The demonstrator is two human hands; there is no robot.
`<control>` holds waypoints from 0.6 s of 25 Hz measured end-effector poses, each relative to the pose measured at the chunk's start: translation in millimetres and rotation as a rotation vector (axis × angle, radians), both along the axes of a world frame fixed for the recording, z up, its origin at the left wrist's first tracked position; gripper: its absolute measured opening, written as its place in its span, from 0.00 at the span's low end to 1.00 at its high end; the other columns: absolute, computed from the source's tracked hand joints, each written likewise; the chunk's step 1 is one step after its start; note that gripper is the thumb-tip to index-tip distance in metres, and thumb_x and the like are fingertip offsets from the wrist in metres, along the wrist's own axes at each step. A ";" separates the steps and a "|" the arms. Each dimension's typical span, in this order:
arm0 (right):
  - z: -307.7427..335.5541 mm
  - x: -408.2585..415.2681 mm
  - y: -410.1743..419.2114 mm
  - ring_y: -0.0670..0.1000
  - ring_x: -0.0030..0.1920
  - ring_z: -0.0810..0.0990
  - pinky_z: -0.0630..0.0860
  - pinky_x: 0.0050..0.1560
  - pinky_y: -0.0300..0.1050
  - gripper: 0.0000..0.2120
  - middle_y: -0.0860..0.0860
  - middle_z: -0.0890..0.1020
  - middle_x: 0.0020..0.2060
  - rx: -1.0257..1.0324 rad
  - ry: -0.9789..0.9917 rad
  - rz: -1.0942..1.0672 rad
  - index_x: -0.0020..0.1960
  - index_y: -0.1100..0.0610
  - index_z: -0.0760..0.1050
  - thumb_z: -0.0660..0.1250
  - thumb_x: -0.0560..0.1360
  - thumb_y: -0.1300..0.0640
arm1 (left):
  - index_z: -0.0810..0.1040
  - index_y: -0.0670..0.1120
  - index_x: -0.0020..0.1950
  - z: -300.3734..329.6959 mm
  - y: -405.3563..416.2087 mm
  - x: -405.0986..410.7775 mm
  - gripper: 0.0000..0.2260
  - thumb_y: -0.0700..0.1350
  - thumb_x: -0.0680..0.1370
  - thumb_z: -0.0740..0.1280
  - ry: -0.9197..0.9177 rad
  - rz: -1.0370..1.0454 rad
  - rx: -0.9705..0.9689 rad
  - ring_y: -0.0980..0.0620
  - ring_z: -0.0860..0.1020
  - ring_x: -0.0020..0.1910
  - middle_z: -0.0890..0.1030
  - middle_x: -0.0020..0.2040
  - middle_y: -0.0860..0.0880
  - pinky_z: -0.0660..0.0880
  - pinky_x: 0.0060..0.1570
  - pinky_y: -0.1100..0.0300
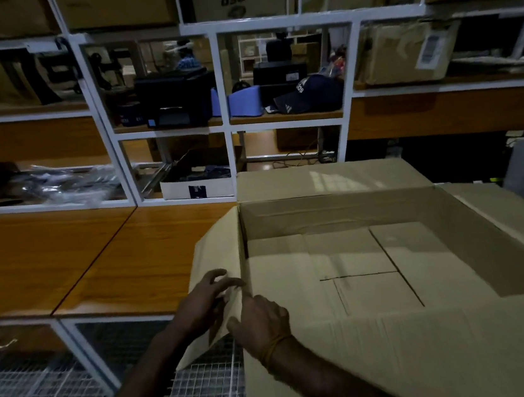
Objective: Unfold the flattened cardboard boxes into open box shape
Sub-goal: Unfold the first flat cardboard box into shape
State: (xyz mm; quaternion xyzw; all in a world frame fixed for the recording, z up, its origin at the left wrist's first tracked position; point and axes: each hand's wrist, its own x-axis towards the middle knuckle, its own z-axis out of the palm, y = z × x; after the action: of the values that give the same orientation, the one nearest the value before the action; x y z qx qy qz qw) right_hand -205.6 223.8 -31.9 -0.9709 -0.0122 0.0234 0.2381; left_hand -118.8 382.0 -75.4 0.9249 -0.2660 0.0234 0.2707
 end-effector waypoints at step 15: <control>-23.6 -103.8 -5.5 0.60 0.60 0.76 0.65 0.62 0.57 0.29 0.57 0.78 0.60 -0.320 -0.076 -0.078 0.75 0.60 0.60 0.64 0.78 0.52 | 0.68 0.62 0.70 0.2 -15.8 -54.7 0.24 0.40 0.79 0.66 -0.167 -0.258 0.348 0.45 0.60 0.77 0.56 0.80 0.54 0.73 0.64 0.50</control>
State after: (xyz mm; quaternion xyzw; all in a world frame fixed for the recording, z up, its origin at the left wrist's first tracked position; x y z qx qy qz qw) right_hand -309.4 218.3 -55.5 -0.9963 0.0207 -0.0209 0.0807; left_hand -173.5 366.2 -75.1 0.9107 -0.4037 0.0190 0.0850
